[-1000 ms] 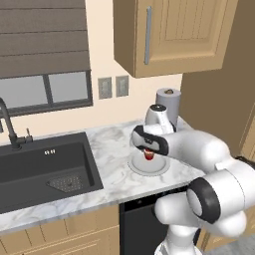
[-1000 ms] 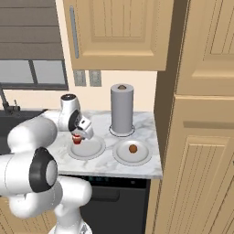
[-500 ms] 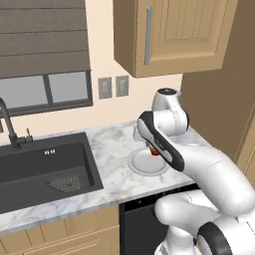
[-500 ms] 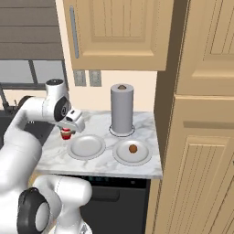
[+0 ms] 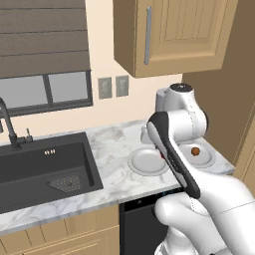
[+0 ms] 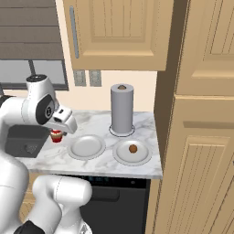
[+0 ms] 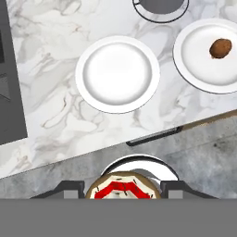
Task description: Move the dessert items from the plate to the tray.
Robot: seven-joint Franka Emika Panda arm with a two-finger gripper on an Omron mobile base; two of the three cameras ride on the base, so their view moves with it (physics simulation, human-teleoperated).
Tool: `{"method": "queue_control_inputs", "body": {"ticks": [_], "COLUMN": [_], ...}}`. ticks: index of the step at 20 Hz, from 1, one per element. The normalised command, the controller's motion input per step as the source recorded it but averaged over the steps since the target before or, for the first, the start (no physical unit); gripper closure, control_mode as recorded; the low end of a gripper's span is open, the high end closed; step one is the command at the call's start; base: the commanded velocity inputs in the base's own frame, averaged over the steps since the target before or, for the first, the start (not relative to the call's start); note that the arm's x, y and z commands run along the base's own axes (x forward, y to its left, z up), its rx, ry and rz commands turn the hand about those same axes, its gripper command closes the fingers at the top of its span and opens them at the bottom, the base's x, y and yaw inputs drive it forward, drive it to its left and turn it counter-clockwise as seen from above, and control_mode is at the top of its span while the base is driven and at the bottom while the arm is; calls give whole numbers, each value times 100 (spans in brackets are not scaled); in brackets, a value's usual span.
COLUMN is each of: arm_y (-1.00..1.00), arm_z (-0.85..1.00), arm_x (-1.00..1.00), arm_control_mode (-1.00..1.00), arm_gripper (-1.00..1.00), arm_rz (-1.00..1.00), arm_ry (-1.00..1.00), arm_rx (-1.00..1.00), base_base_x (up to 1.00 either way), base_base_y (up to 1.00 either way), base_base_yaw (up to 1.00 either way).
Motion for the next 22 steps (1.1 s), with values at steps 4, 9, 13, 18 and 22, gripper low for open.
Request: {"method": "queue_control_inputs", "body": {"ticks": [4, 9, 13, 18, 22], "arm_y": [0, 0, 6, 75, 25], "arm_z": [15, 0, 0, 0, 0], "arm_x": [-16, -6, 0, 0, 0], "arm_control_mode": [-100, -100, -100, -100, 100], "arm_gripper": [100, 100, 100, 100, 100], "arm_rz": [0, 0, 0, 0, 0], "arm_ry": [0, -3, 0, 0, 0], "arm_rx": [-2, 0, 0, 0, 0], "base_base_x": [0, 0, 0, 0, 0], "base_base_y": [0, 0, 0, 0, 75], "base_base_yaw": [0, 0, 0, 0, 0]}}
